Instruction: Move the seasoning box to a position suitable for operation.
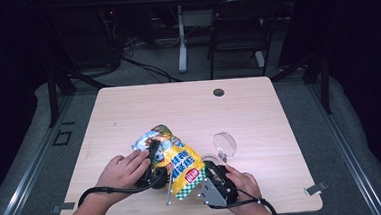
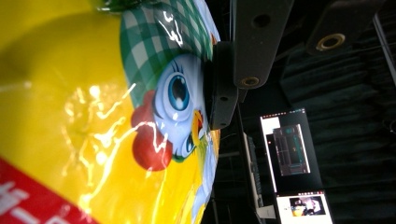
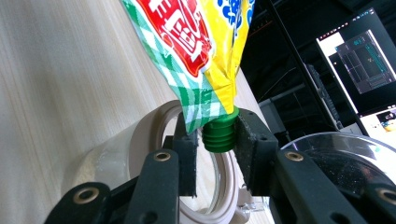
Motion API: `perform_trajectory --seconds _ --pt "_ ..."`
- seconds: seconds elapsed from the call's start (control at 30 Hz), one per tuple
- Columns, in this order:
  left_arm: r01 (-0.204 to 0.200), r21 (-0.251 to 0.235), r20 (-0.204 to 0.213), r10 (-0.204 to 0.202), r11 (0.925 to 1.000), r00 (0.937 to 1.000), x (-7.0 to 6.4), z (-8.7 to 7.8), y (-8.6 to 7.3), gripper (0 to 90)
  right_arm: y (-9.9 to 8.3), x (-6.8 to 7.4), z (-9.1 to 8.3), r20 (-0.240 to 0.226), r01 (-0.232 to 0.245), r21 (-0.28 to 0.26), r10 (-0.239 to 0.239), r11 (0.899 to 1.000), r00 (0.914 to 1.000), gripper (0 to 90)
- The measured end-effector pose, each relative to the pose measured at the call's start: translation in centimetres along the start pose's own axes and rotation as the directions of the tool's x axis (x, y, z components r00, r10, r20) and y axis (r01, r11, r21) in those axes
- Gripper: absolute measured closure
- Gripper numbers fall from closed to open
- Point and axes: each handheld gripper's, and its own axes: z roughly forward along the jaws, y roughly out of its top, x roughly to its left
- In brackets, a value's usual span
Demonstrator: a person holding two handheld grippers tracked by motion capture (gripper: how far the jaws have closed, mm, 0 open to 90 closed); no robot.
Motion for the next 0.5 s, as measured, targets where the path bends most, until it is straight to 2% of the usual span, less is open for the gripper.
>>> perform_trajectory --seconds 0.17,0.2,0.5 --pt "-0.01 -0.003 -0.021 0.01 0.9999 0.9997 0.1 -0.05 0.02 64.6 0.12 -0.08 -0.09 0.005 0.005 0.008 -0.005 1.0 1.0 71.6" --pt "-0.01 0.002 -0.012 0.01 1.0 0.9999 0.08 -0.05 0.03 64.6 0.06 -0.07 0.02 -0.006 -0.011 -0.005 0.011 1.0 0.9999 71.7" --pt "-0.025 0.009 -0.018 0.025 0.9996 0.9995 0.07 0.0 0.1 64.6 0.04 -0.04 0.14 -0.017 -0.025 -0.006 0.025 1.0 0.9996 71.9"
